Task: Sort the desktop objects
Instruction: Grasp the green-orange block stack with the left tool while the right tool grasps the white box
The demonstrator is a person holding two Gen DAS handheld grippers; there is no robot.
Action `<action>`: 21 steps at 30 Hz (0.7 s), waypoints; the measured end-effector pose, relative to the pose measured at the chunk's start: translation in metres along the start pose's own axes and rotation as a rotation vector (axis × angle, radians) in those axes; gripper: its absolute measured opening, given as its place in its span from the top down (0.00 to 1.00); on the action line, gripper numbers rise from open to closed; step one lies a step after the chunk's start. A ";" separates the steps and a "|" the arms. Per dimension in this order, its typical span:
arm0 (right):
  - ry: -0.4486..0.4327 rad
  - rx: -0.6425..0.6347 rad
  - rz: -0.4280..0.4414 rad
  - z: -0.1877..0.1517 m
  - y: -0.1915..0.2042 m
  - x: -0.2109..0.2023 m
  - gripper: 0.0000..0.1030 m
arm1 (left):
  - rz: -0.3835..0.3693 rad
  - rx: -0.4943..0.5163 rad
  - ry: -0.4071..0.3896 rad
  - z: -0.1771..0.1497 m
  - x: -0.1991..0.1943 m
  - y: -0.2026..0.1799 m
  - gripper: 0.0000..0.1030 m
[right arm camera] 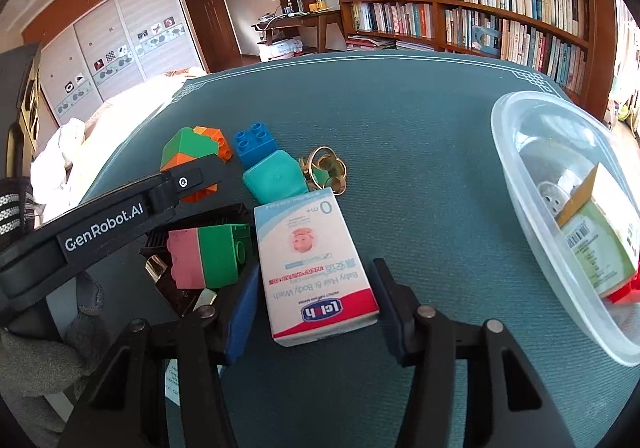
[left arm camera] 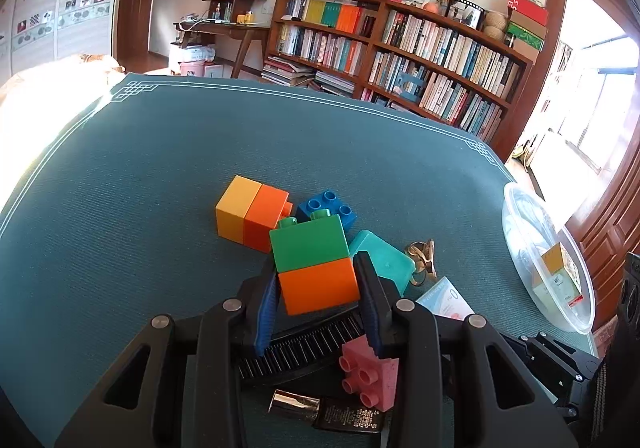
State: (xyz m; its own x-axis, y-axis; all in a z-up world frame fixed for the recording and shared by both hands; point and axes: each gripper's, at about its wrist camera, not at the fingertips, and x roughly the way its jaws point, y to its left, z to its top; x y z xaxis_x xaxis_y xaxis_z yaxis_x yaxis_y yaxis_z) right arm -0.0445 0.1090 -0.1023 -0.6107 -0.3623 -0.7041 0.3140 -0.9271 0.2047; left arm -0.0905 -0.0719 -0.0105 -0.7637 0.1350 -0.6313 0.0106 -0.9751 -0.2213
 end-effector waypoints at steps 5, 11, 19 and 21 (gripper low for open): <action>-0.011 0.146 0.183 0.002 -0.026 -0.018 0.47 | -0.005 -0.012 -0.010 0.001 -0.002 0.004 0.62; -0.044 0.164 0.200 0.000 -0.034 -0.031 0.50 | -0.011 -0.014 -0.011 -0.003 -0.003 0.005 0.62; 0.021 0.018 0.052 -0.005 -0.009 -0.011 0.43 | -0.015 -0.007 -0.005 -0.004 -0.003 0.001 0.62; 0.037 -0.012 0.012 -0.008 -0.004 -0.004 0.43 | -0.017 -0.003 -0.004 -0.004 -0.003 0.000 0.62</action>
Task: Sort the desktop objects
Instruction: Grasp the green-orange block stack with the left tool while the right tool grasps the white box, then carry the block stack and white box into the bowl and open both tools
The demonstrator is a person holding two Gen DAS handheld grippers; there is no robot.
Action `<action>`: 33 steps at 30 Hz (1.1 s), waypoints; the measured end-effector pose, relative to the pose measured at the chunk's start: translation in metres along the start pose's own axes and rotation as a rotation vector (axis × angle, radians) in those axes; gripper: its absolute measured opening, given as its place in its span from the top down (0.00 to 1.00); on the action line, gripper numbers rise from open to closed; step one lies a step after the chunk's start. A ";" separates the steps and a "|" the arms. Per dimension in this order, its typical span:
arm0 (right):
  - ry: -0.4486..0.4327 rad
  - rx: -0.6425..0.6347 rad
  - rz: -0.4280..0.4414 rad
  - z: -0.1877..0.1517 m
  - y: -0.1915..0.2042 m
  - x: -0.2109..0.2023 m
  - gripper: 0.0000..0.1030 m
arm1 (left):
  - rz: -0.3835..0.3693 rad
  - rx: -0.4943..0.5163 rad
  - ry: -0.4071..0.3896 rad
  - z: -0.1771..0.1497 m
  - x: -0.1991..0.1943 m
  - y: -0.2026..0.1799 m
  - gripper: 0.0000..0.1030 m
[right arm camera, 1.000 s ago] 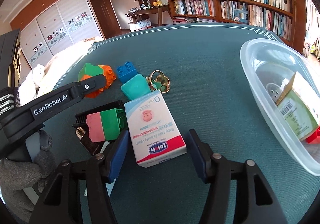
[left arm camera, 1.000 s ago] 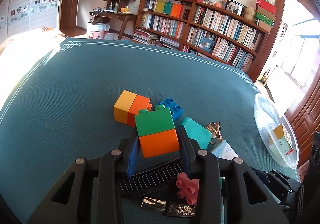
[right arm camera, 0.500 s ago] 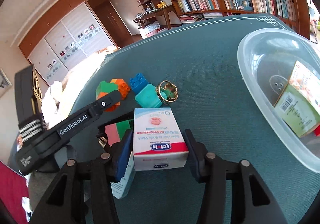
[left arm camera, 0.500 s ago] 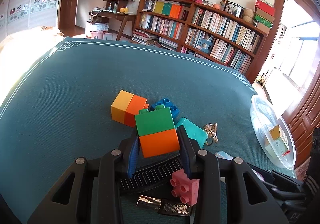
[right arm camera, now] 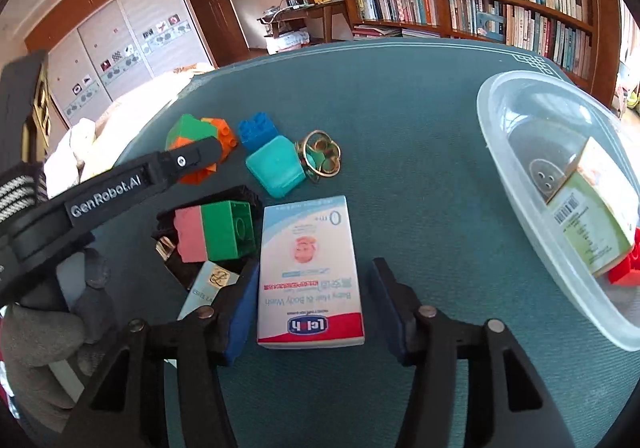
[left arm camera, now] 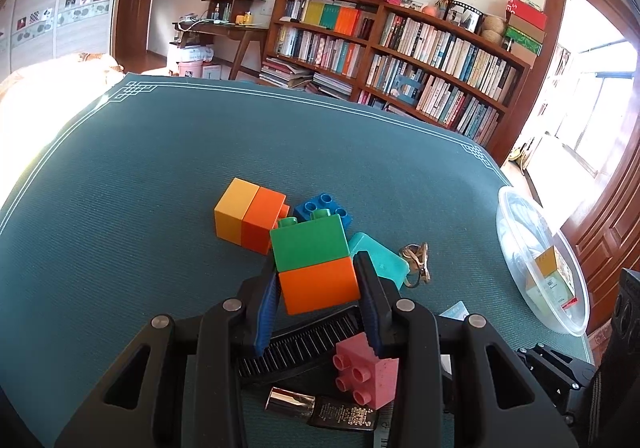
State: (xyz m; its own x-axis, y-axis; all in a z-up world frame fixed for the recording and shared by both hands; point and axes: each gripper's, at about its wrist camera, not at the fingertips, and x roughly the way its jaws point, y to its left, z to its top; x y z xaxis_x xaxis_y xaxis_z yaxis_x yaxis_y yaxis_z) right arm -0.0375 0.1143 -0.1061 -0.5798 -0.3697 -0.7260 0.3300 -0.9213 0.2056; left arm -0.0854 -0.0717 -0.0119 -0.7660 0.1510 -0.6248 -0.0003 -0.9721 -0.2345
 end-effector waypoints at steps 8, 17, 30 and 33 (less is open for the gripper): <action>-0.035 -0.059 -0.017 -0.003 0.008 -0.005 0.50 | -0.008 0.010 -0.005 -0.001 -0.003 -0.002 0.62; -0.199 0.044 0.030 0.021 -0.012 -0.043 0.50 | -0.006 -0.001 -0.016 0.002 -0.008 -0.001 0.62; -0.430 0.159 -0.117 0.030 -0.051 -0.125 0.50 | -0.024 0.072 -0.044 0.002 -0.019 -0.032 0.62; -0.457 0.206 -0.179 0.028 -0.069 -0.140 0.50 | -0.032 0.085 -0.048 0.001 -0.021 -0.039 0.62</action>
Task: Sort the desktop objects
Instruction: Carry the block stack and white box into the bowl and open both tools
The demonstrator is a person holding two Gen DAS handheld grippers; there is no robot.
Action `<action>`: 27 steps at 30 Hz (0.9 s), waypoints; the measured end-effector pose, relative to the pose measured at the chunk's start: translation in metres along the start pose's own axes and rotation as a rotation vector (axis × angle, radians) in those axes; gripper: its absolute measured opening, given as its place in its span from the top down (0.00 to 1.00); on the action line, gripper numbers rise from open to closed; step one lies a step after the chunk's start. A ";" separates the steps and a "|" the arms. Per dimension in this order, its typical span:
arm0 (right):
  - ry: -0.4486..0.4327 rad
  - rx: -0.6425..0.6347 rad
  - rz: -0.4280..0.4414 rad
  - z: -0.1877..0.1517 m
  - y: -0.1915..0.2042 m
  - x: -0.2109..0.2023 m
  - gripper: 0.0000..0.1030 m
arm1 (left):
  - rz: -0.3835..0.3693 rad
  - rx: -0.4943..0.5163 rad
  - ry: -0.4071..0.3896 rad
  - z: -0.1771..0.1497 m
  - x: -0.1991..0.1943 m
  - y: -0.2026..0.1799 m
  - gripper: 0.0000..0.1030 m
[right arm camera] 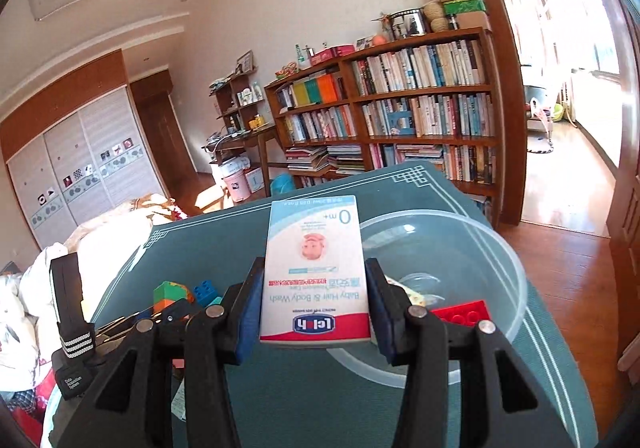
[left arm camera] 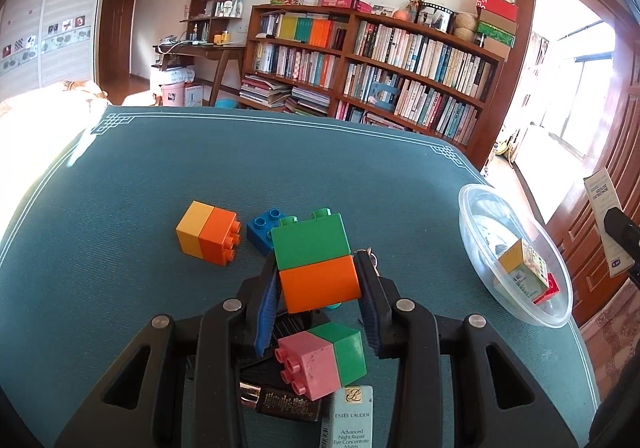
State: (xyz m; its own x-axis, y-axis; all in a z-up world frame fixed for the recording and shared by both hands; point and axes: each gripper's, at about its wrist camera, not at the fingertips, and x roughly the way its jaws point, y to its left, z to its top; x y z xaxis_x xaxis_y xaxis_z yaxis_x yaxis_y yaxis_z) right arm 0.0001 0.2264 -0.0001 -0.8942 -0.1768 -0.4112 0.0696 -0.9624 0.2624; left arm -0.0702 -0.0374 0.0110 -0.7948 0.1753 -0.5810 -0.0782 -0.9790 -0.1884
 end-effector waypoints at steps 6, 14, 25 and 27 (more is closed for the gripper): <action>-0.021 0.083 -0.116 0.009 -0.042 0.003 0.50 | -0.021 0.019 -0.008 0.002 -0.004 -0.012 0.62; 0.026 0.136 -0.200 0.003 -0.076 0.027 0.50 | -0.045 0.036 -0.006 0.006 -0.004 -0.031 0.62; 0.095 0.124 -0.197 -0.014 -0.089 0.047 0.49 | -0.103 0.133 -0.016 0.018 -0.002 -0.088 0.62; 0.092 0.161 -0.197 -0.015 -0.095 0.044 0.49 | -0.132 0.159 -0.011 0.021 0.002 -0.104 0.62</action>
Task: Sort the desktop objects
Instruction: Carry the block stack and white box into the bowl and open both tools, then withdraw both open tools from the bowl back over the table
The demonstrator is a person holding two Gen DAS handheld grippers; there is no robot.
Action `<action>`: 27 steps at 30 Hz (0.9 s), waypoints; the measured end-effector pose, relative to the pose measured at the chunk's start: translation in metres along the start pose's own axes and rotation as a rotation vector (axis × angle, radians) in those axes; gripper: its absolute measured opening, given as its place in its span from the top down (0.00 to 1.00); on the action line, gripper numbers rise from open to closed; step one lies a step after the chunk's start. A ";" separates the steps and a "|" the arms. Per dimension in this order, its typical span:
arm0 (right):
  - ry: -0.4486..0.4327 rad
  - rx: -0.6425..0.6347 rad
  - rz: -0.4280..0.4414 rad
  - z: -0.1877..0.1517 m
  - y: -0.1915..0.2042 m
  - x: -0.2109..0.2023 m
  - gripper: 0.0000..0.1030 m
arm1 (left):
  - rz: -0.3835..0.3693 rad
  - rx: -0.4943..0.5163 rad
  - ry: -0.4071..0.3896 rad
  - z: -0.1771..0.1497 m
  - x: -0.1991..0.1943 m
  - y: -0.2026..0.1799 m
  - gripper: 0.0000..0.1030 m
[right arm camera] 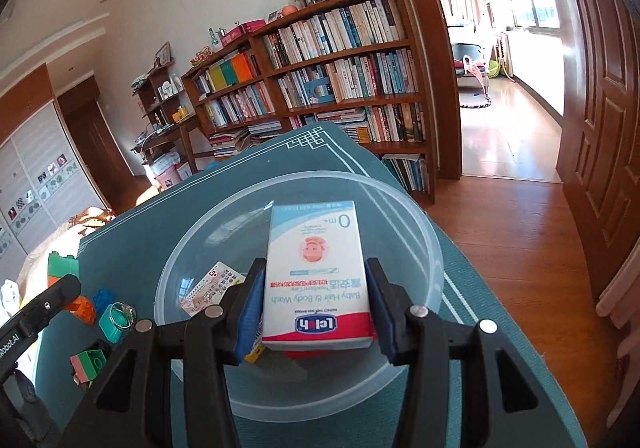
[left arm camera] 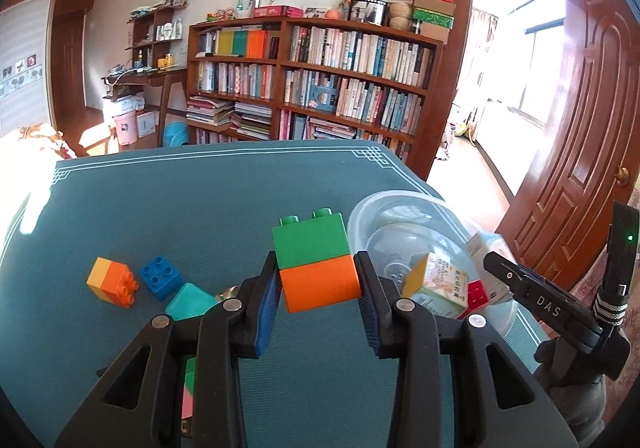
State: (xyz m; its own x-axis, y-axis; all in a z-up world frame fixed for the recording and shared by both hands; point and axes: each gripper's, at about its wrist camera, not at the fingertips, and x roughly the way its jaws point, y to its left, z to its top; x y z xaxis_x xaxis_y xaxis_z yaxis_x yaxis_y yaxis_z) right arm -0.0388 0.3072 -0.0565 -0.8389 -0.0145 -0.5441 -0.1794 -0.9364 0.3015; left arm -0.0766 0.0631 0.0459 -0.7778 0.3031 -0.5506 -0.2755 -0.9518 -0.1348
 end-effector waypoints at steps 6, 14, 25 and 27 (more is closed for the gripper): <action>-0.070 0.044 0.002 0.003 -0.008 -0.018 0.39 | -0.068 0.066 0.028 0.013 0.026 -0.045 0.62; -0.091 0.051 -0.047 -0.002 -0.005 -0.021 0.36 | -0.113 0.042 0.095 0.021 0.062 -0.065 0.62; -0.105 0.062 -0.085 -0.005 -0.008 -0.022 0.30 | -0.096 0.025 0.105 0.025 0.062 -0.063 0.38; -0.108 0.057 -0.089 -0.005 -0.008 -0.022 0.30 | -0.083 0.022 0.100 0.022 0.055 -0.056 0.38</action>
State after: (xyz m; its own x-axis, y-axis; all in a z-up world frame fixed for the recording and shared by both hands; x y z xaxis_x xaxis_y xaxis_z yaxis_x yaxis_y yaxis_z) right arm -0.0164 0.3132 -0.0504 -0.8683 0.1082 -0.4840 -0.2816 -0.9109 0.3015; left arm -0.1163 0.1338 0.0415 -0.6917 0.3732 -0.6183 -0.3495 -0.9222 -0.1656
